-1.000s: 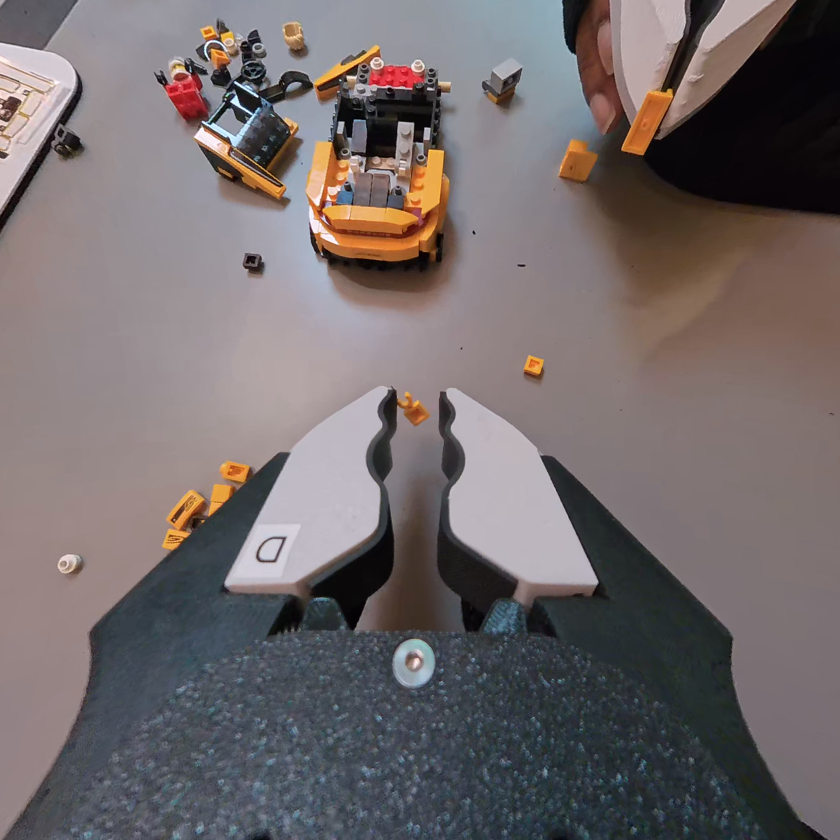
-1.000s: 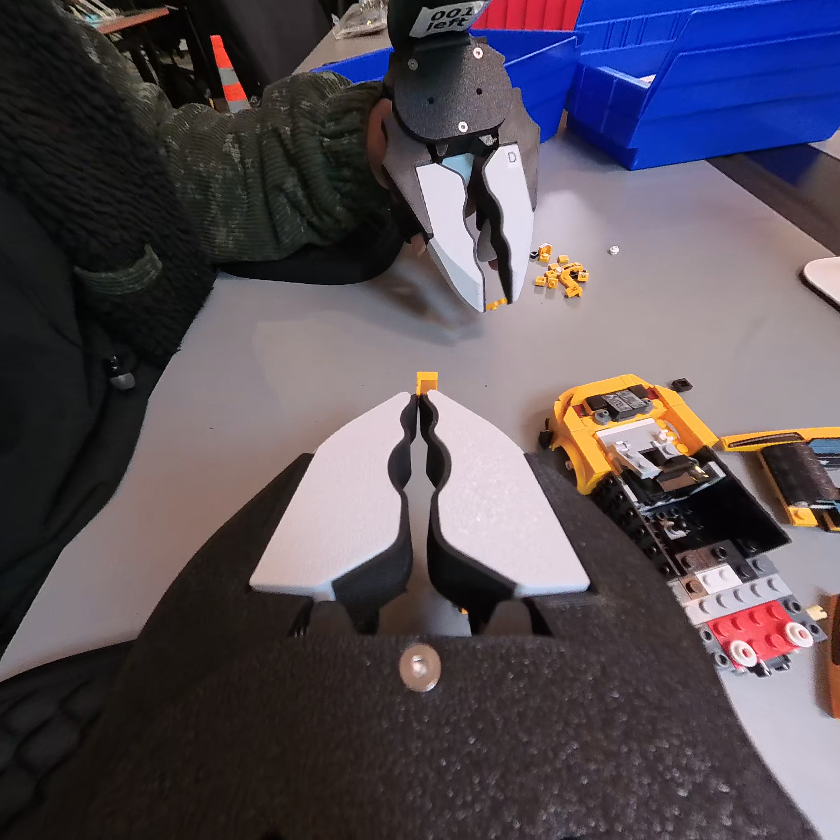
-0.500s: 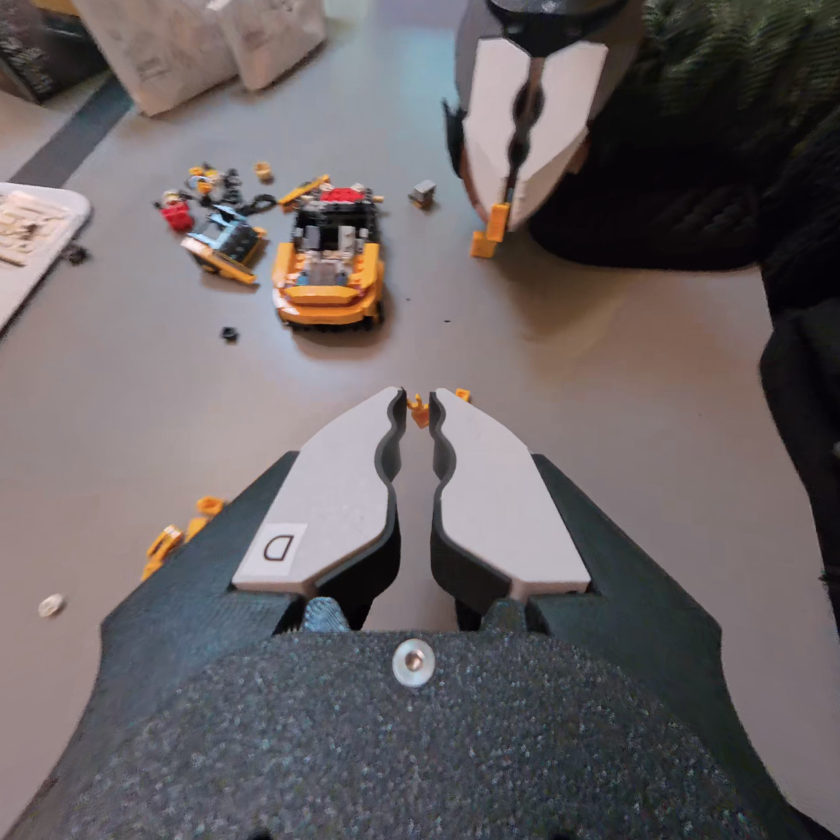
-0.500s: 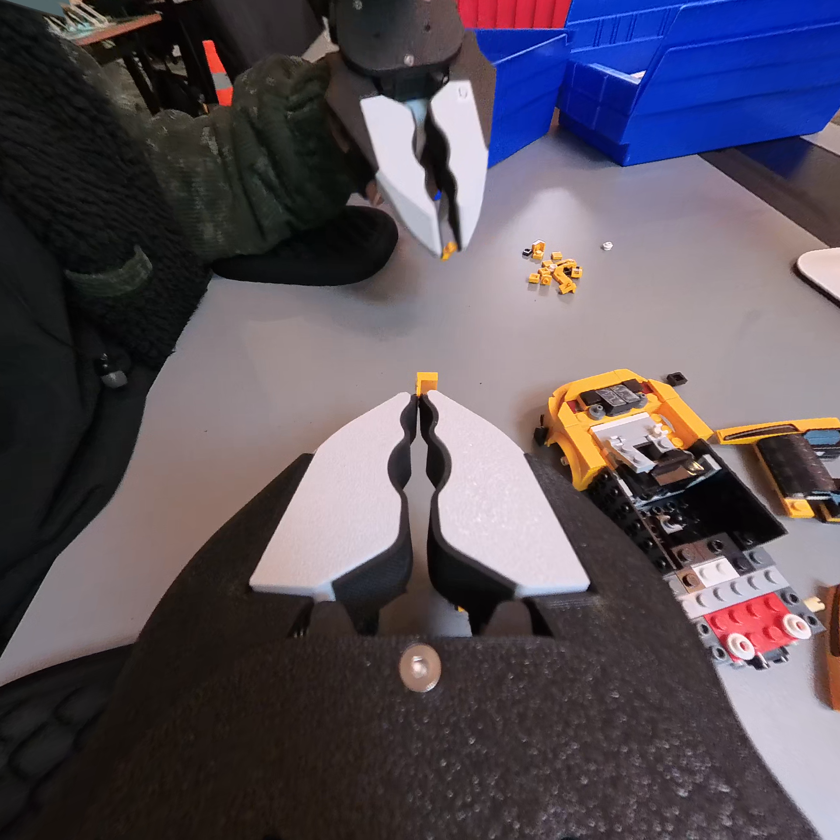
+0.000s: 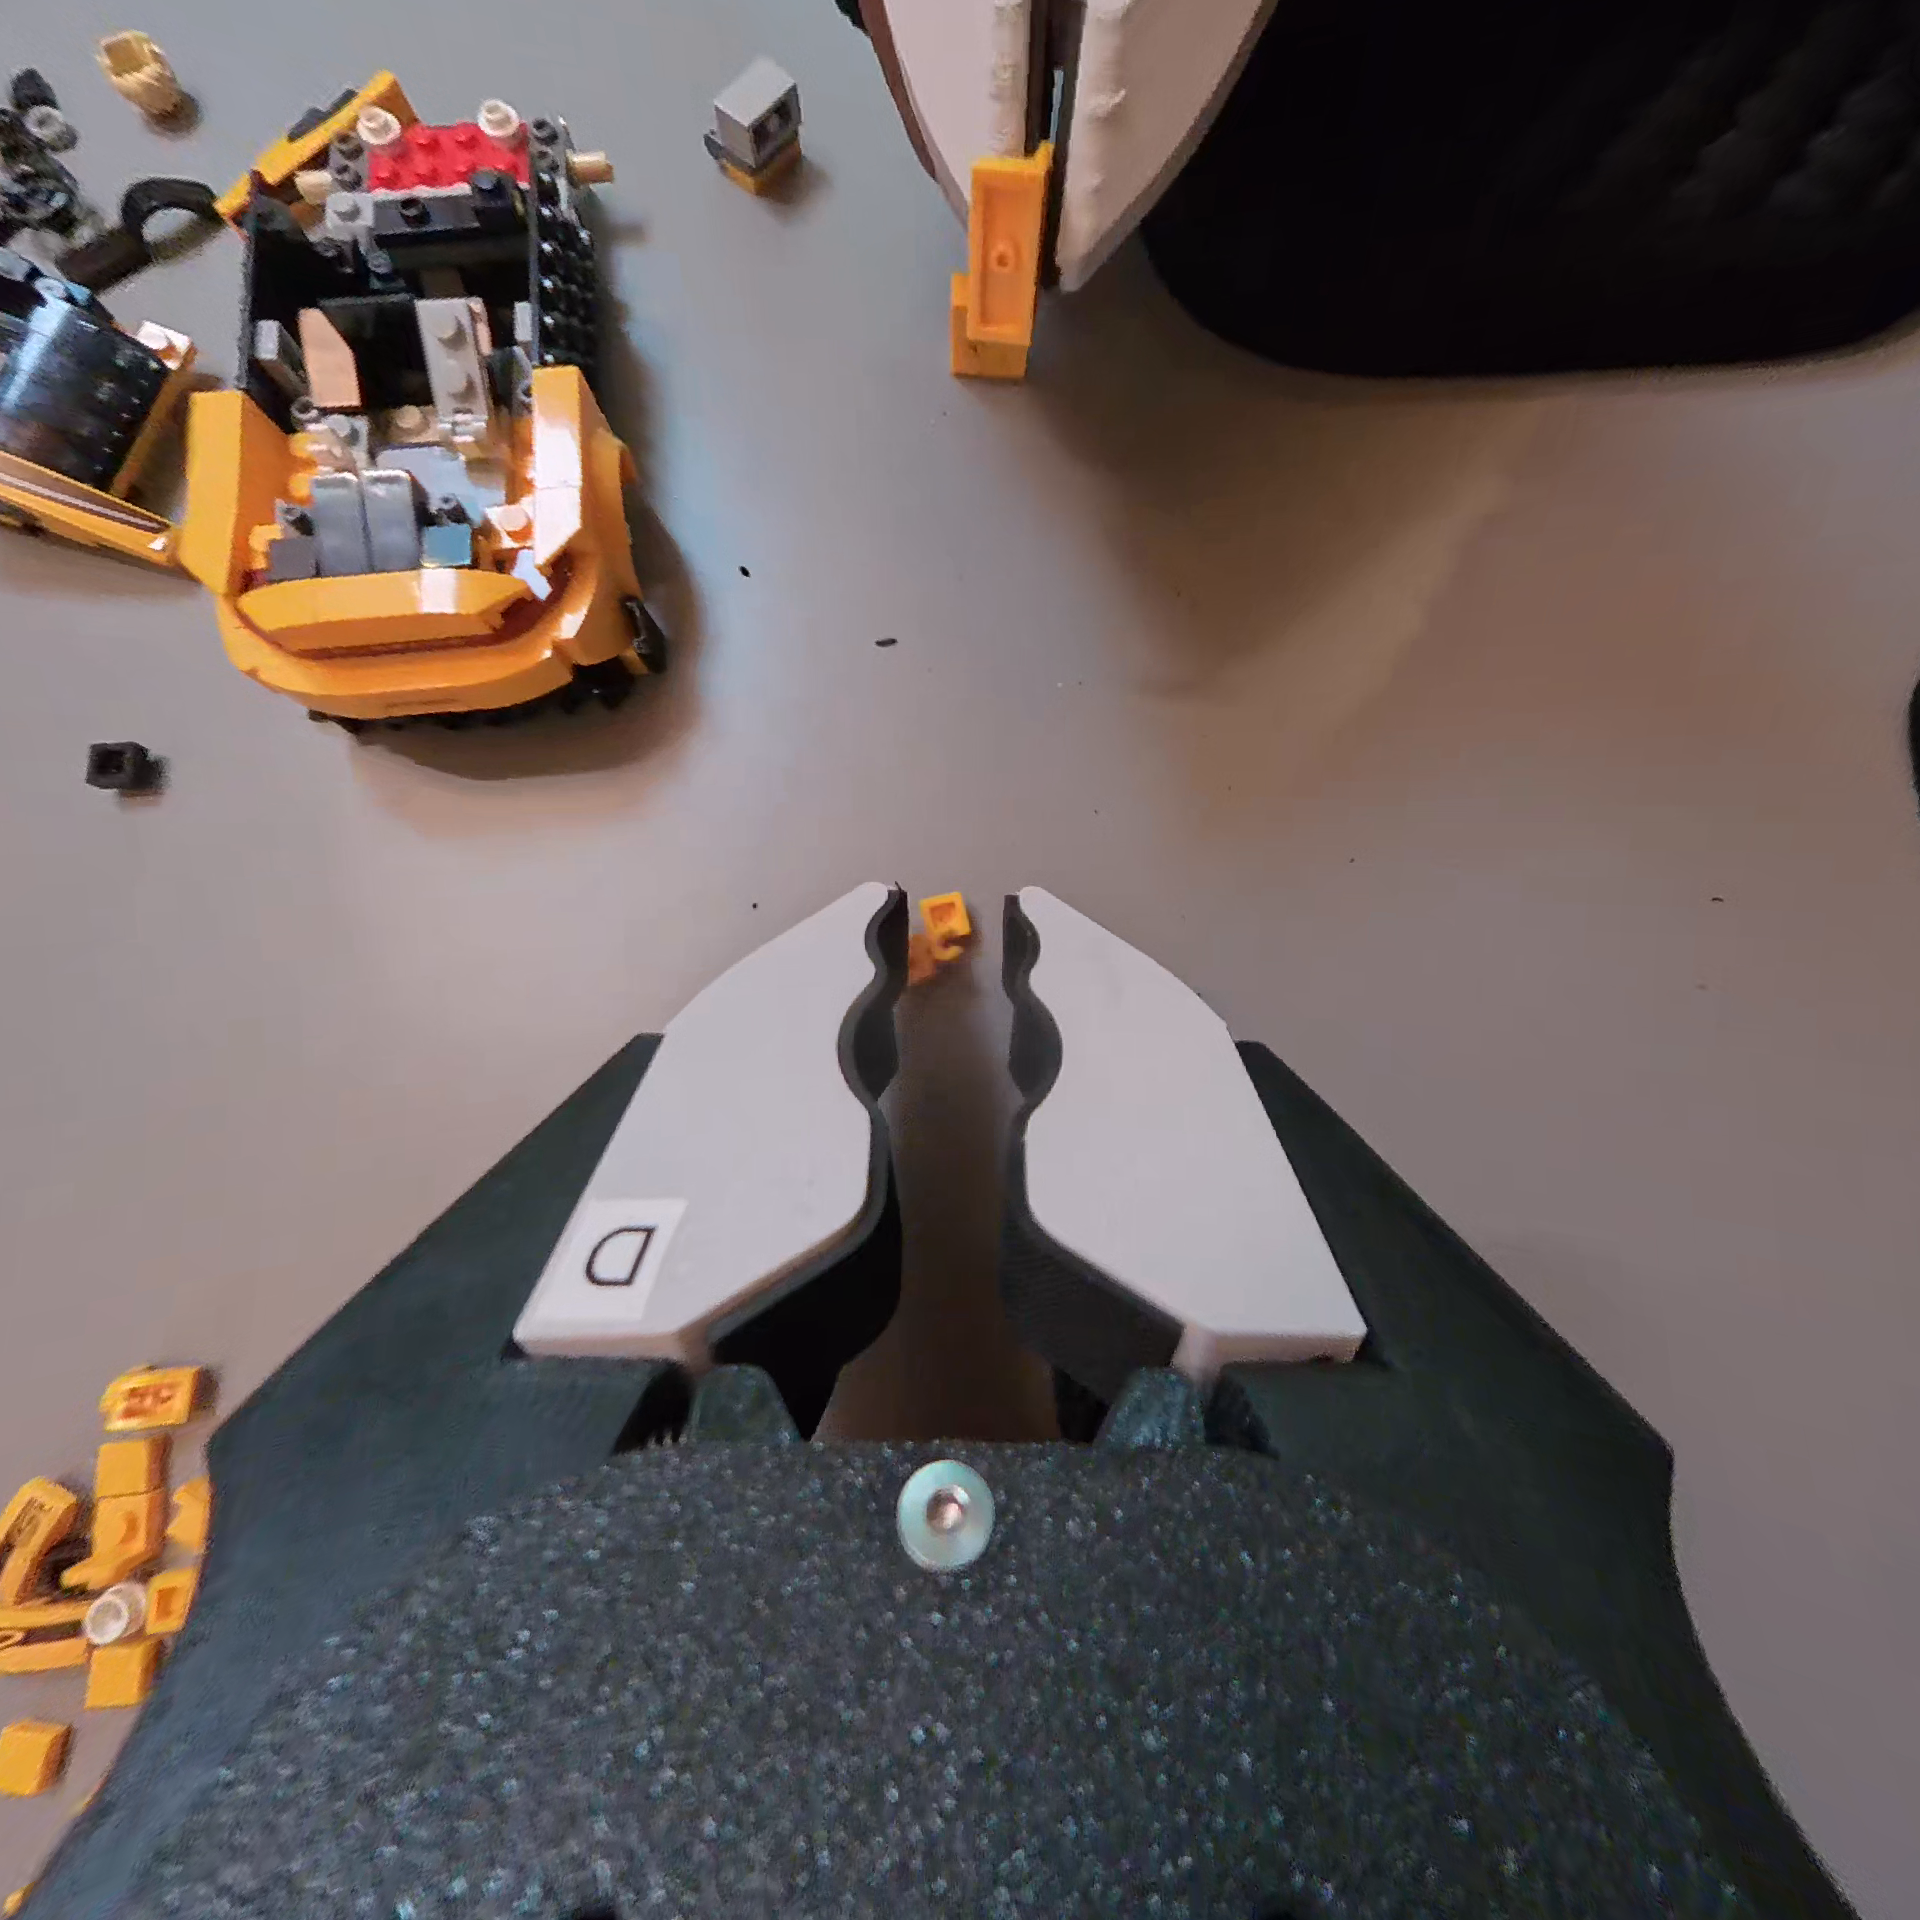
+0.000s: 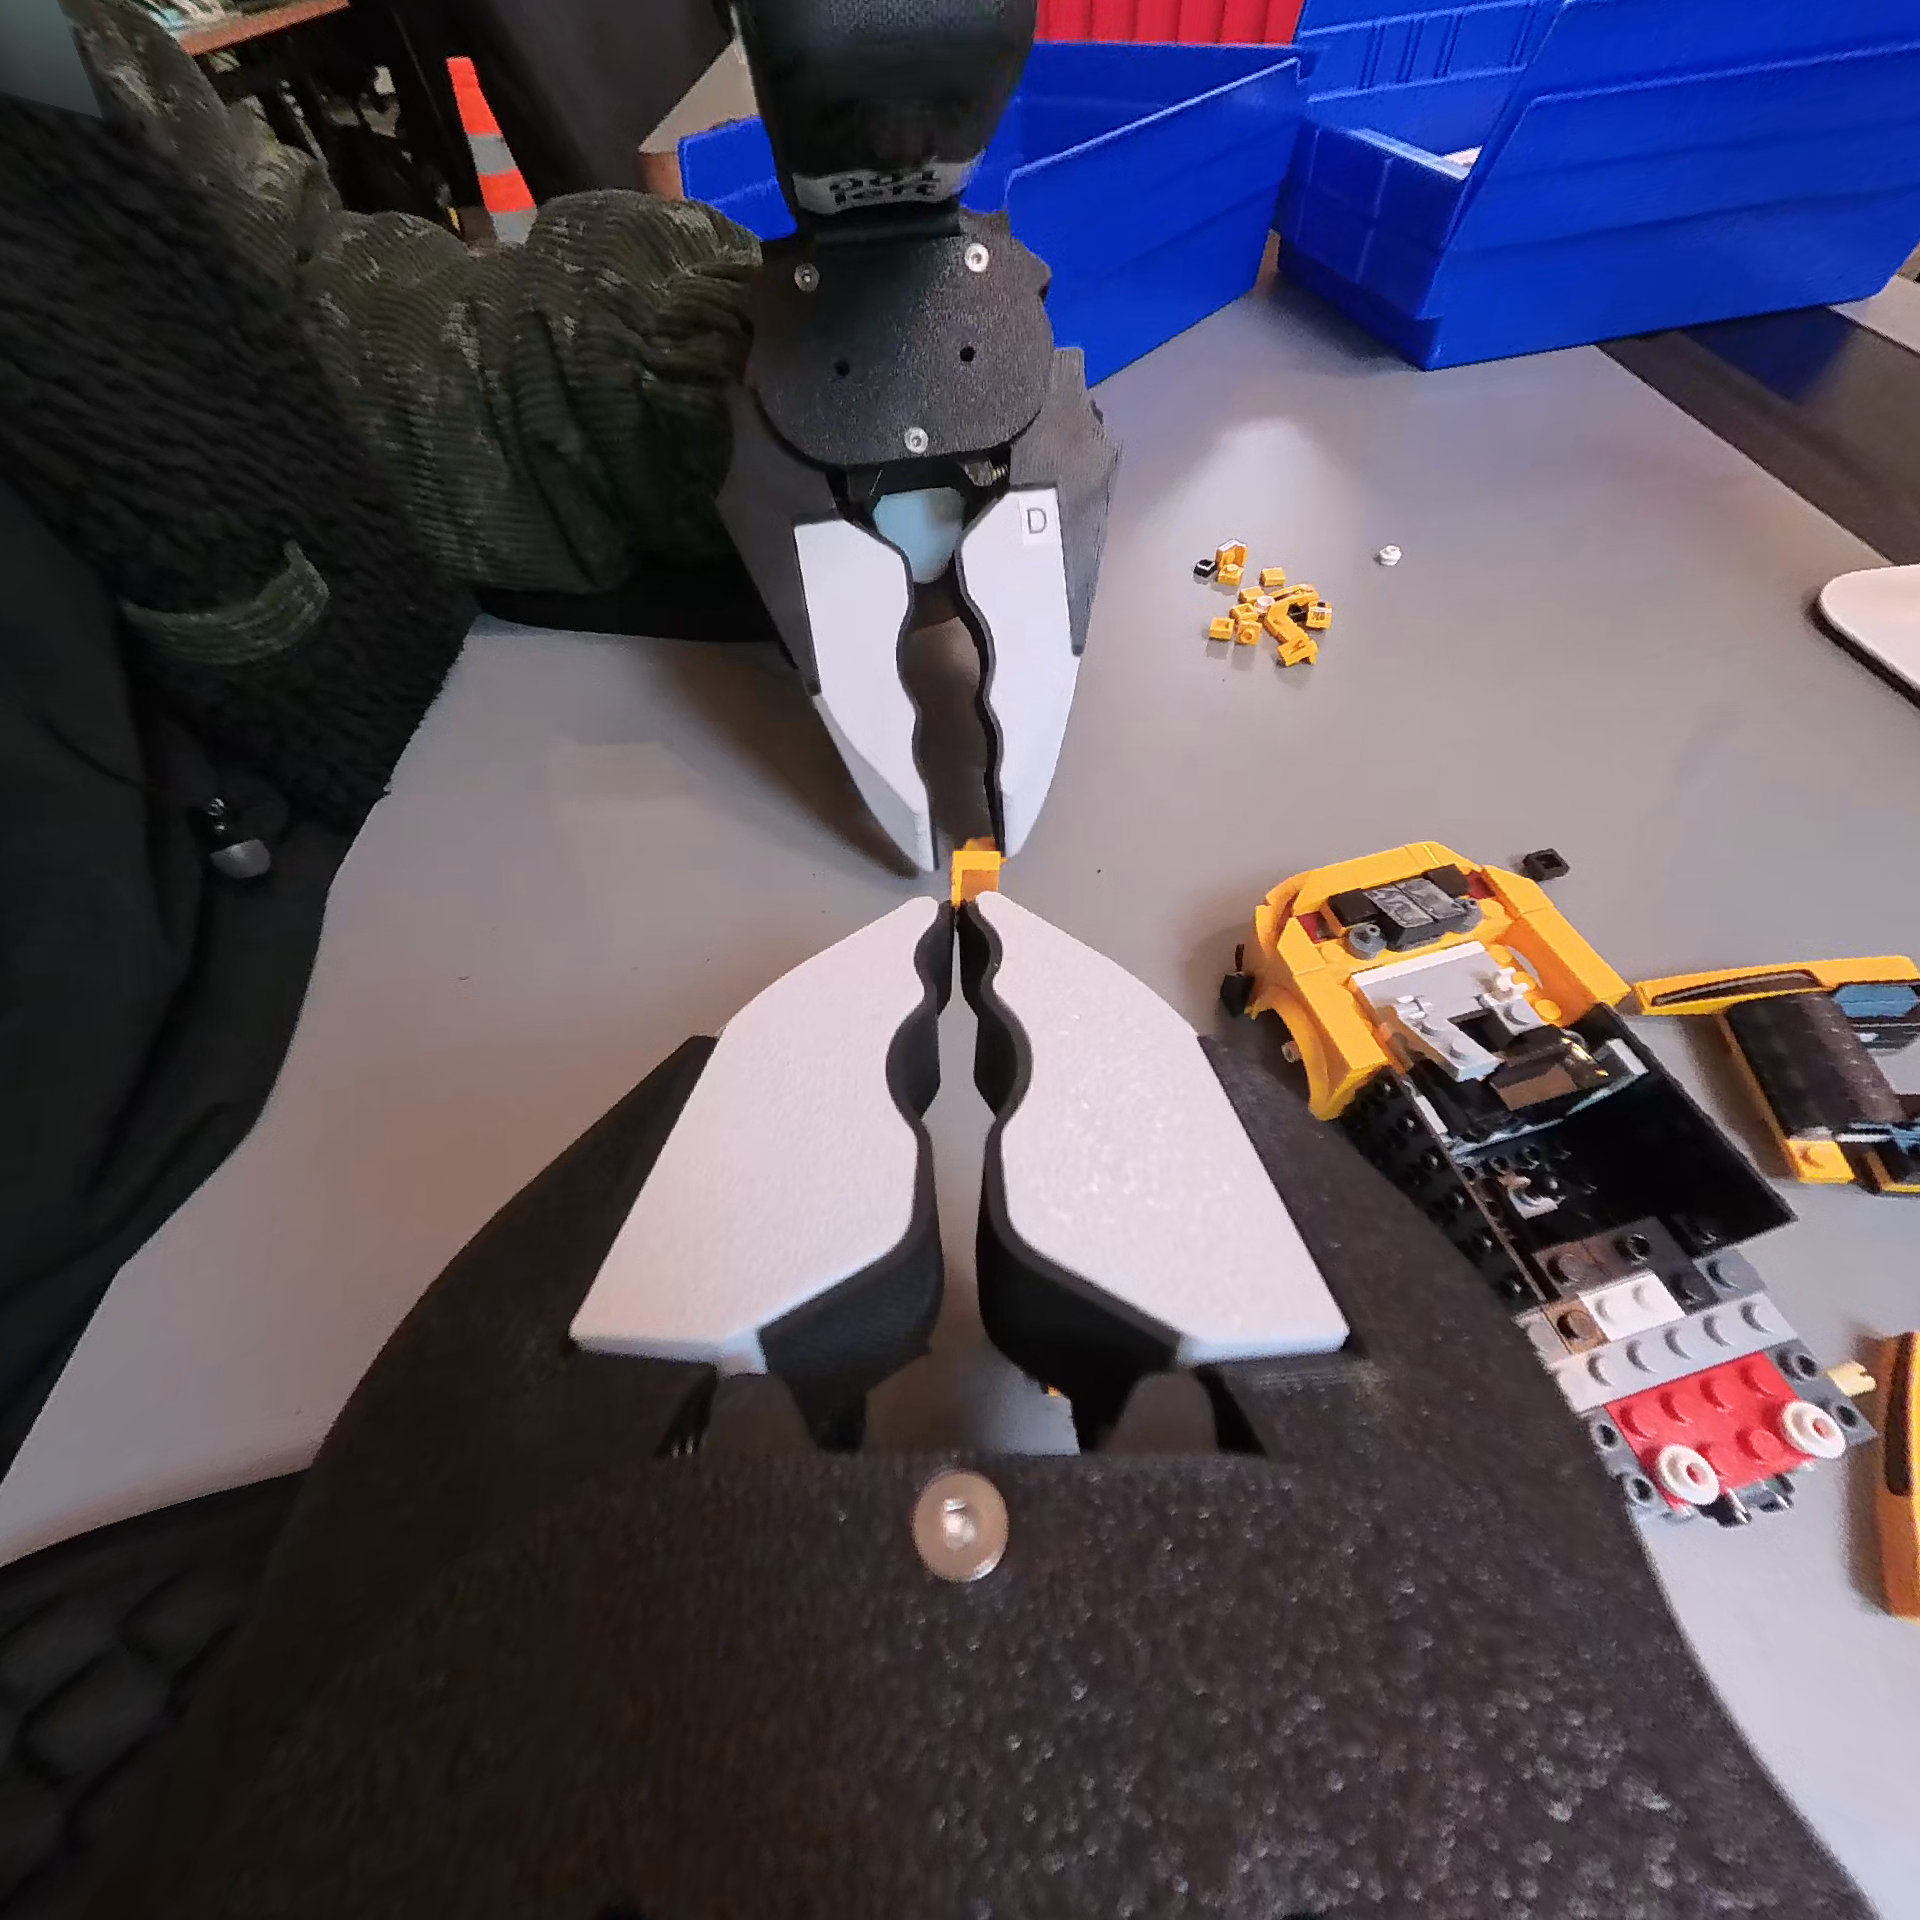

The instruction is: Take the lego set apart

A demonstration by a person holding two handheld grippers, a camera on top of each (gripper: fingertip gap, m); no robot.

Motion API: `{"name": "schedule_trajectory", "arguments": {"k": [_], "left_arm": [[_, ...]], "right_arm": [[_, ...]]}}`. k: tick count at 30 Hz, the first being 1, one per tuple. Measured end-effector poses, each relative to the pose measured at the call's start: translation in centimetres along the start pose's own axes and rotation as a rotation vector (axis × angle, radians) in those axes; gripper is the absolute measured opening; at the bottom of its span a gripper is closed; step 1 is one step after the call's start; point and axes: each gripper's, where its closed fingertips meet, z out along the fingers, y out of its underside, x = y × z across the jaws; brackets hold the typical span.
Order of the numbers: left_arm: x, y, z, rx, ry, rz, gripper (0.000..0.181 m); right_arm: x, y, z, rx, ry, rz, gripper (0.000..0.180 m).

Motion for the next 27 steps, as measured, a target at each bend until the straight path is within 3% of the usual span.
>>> {"name": "schedule_trajectory", "arguments": {"k": [7, 21, 27], "left_arm": [[0.4, 0.4, 0.6, -0.037, 0.022, 0.007, 0.008], [-0.3, 0.7, -1.1, -0.034, -0.033, 0.006, 0.008], [-0.1, 1.1, -0.5, -0.052, -0.011, -0.012, 0.018]], "right_arm": [[0.0, 0.1, 0.0, -0.006, 0.0, 0.002, 0.001], [0.0, 0.2, 0.1, -0.015, 0.002, -0.005, 0.001], [0.0, 0.2, 0.1, -0.016, 0.001, -0.005, 0.001]]}}
